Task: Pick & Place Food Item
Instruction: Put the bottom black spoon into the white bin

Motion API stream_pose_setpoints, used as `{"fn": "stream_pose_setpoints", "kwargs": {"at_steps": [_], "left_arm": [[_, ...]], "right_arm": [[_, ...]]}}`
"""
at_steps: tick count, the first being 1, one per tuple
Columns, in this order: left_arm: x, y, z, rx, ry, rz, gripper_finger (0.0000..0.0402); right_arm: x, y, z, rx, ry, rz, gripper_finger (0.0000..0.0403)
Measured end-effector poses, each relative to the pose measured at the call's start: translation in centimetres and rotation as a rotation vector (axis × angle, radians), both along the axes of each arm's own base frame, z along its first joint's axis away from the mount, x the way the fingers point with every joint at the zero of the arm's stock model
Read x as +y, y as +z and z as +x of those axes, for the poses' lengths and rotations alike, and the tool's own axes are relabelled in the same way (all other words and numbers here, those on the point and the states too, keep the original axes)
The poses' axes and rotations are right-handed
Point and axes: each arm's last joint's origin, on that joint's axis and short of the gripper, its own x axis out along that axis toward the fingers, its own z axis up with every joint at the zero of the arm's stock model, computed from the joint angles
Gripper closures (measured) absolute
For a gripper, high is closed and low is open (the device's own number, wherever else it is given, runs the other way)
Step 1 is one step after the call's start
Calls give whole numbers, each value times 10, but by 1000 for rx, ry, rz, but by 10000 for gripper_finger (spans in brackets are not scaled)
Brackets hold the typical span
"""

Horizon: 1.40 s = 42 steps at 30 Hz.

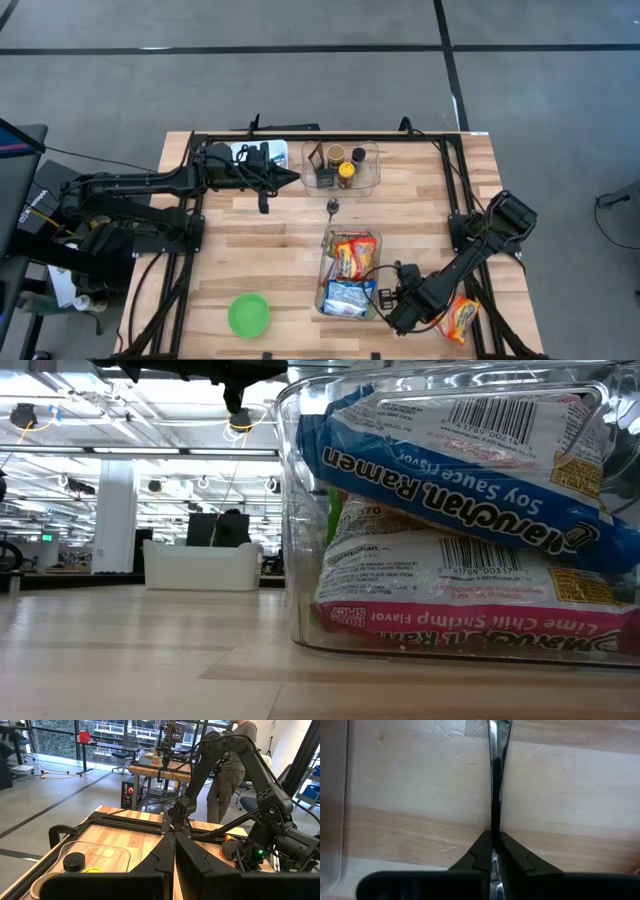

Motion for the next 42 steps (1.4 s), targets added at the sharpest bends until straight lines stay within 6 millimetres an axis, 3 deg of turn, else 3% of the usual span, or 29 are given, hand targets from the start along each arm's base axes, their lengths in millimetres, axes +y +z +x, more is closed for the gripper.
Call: {"fn": "stream_pose_setpoints", "kwargs": {"at_steps": [10, 21, 30, 42], "left_arm": [[0, 0, 0, 0, 0, 0, 394], [0, 0, 0, 1, 0, 0, 394], [0, 0, 0, 0, 0, 0, 394], [0, 0, 0, 0, 0, 0, 394]], "right_arm": [[-1, 1, -2, 16, 52, -13, 396], [-3, 16, -7, -1, 95, -1, 394], [-5, 30, -8, -34, 206, 24, 394], [-6, 30, -6, -9, 410, 42, 391]]}}
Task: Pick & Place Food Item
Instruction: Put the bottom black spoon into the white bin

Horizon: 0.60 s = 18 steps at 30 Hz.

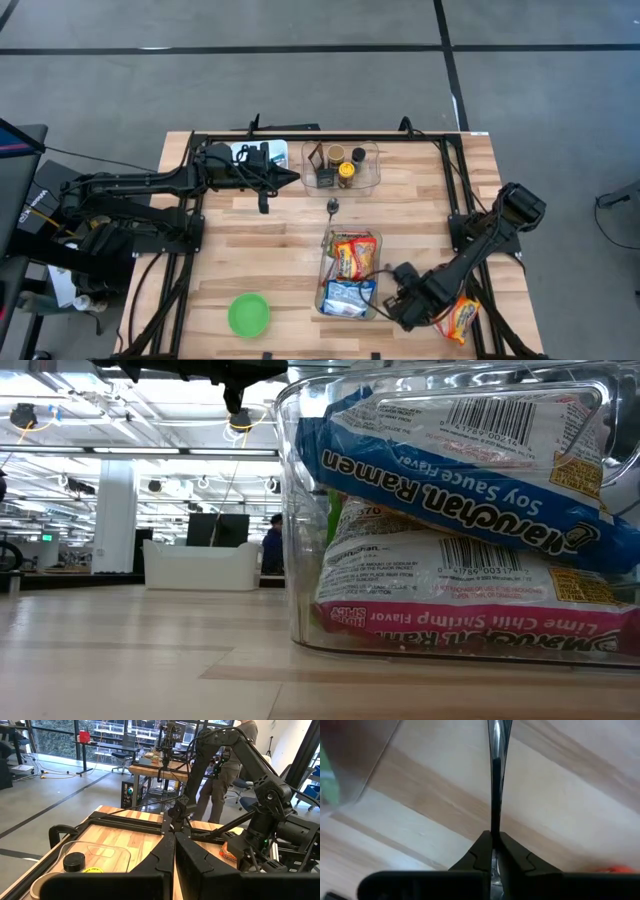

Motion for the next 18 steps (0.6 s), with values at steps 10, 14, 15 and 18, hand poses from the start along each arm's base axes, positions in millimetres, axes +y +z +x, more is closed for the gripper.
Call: {"fn": "stream_pose_setpoints", "kwargs": {"at_steps": [10, 14, 15, 18], "left_arm": [[0, 0, 0, 0, 0, 0, 394], [0, 0, 0, 0, 0, 0, 394], [0, 0, 0, 0, 0, 0, 394], [0, 0, 0, 0, 0, 0, 394]], "right_arm": [[-2, 0, 2, 2, 125, -17, 391], [-2, 0, 2, 1, 124, -19, 391], [-2, 0, 2, 1, 124, -19, 391], [-2, 0, 2, -4, 124, -25, 391]]}}
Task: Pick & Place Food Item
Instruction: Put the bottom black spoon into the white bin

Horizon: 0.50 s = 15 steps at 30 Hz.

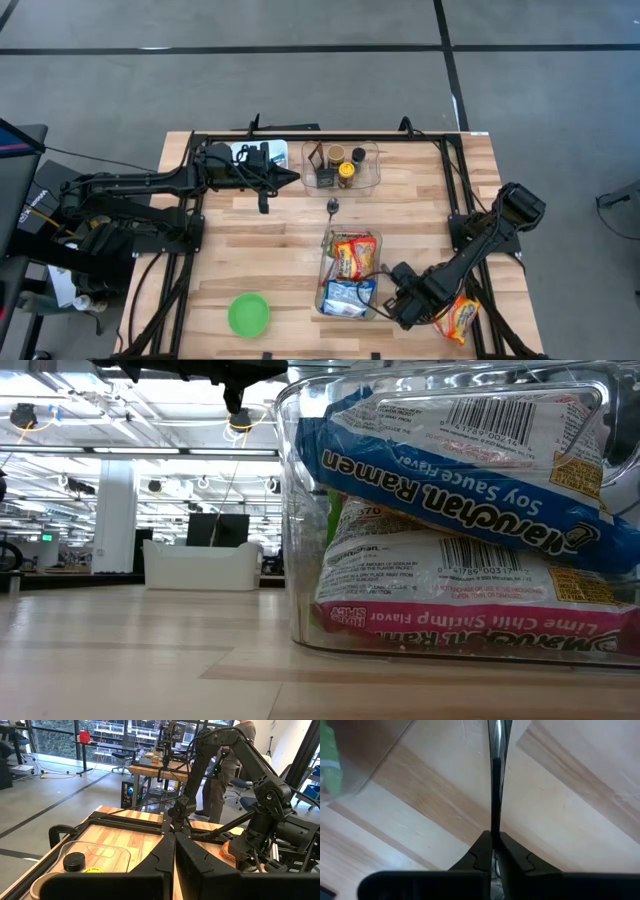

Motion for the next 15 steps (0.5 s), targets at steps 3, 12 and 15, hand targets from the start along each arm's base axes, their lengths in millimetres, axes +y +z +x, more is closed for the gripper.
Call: {"fn": "stream_pose_setpoints", "kwargs": {"at_steps": [3, 12, 15], "left_arm": [[0, 0, 0, 0, 0, 0, 394], [0, 0, 0, 0, 0, 0, 394], [0, 0, 0, 0, 0, 0, 394]], "right_arm": [[0, 0, 0, -13, -1, -14, 391], [-2, 0, 2, -53, -6, -49, 391], [-2, 0, 2, -58, -7, -55, 391]]}}
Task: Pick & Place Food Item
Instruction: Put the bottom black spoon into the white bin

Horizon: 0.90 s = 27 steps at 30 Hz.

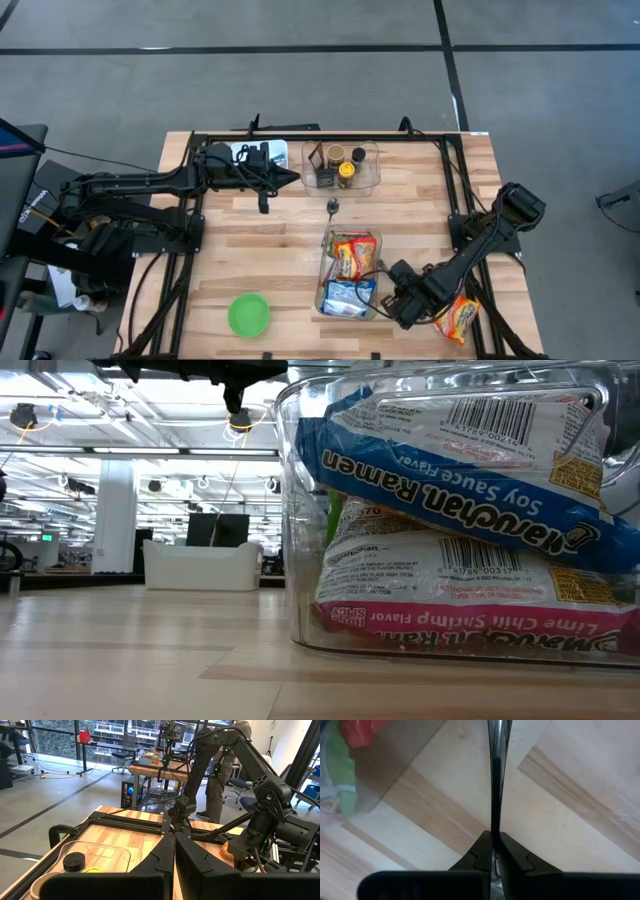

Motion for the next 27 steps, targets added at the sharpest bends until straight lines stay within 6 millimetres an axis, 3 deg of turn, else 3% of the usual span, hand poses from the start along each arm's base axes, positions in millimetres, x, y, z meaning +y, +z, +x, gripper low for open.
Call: {"fn": "stream_pose_setpoints", "kwargs": {"at_steps": [6, 21, 27], "left_arm": [[0, 0, 0, 0, 0, 0, 394], [0, 0, 0, 0, 0, 0, 394], [0, 0, 0, 0, 0, 0, 394]], "right_arm": [[0, 0, -1, -11, -21, -16, 391], [4, 0, -12, -41, -383, -14, 391], [3, 0, -11, -50, -419, -11, 391]]}}
